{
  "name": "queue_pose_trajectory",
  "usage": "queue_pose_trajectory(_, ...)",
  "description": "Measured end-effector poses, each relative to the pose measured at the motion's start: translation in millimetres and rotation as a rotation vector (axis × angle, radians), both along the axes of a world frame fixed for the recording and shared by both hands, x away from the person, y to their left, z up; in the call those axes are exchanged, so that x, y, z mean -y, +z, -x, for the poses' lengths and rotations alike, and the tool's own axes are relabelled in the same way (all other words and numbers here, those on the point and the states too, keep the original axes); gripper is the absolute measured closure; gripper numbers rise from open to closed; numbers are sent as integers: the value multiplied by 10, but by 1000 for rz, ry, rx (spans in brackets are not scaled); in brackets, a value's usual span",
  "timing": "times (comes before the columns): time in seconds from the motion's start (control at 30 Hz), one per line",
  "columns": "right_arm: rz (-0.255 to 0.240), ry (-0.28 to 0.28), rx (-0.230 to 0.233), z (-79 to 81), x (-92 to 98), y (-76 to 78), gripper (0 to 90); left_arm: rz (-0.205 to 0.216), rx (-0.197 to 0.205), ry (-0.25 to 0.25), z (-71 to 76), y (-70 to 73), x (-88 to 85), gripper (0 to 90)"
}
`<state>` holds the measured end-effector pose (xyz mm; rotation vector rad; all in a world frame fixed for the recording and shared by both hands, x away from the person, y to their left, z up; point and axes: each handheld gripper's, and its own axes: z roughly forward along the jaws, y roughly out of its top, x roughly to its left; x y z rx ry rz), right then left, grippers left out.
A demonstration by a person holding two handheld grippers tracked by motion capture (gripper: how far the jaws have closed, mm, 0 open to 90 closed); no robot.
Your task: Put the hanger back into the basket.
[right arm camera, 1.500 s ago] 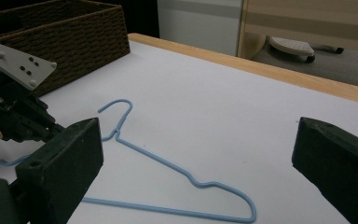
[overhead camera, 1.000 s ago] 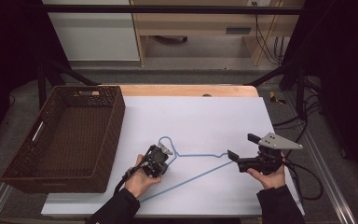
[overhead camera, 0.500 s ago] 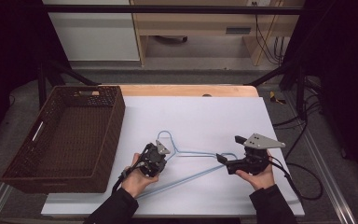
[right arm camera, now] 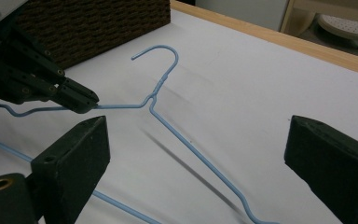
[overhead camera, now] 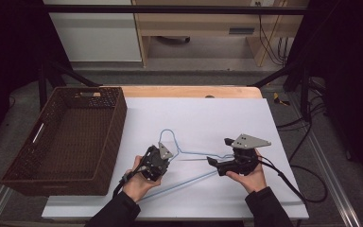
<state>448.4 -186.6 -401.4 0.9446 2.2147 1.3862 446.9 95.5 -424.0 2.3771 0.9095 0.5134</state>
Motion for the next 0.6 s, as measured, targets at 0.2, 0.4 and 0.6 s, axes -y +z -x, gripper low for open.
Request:
queue_pose_trajectory(0.2, -13, 10, -15, -84, -157, 1, 136, -5, 8, -4, 21, 24, -1, 872)
queue_pose_trajectory(0.4, -12, 19, -36, -228, -397, -7, 181, -3, 18, -1, 33, 23, 5, 871)
queue_pose_trajectory(0.6, 1, 33, -70, -319, -576, -71, 212, -8, 25, -7, 48, 44, 12, 872)
